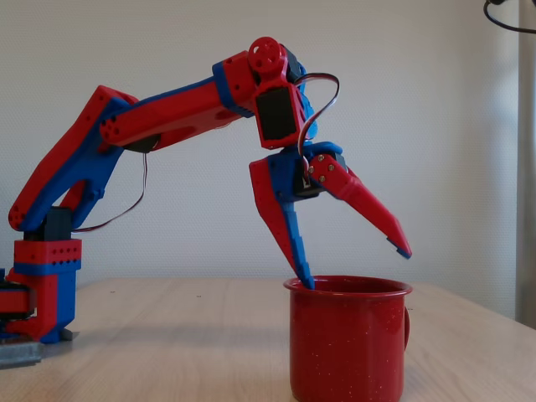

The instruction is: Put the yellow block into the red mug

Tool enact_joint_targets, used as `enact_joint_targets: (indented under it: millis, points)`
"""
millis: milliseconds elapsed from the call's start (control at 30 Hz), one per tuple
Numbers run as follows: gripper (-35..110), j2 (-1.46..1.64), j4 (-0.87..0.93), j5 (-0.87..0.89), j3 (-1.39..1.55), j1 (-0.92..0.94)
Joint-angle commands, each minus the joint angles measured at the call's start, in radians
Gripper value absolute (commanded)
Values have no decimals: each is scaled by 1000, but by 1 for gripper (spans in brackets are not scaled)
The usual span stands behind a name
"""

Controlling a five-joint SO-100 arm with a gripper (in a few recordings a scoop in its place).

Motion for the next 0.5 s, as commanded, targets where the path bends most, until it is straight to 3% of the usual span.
enact_joint_targets:
  millis: [0,133,200,267,467]
  points:
    - [40,63,-8,-23,-55,8]
    - [36,75,-8,-26,-55,6]
    - [29,86,-12,-29,-55,5]
    - [10,100,-21,-32,-55,5]
    - [0,156,-46,-83,-40,-6]
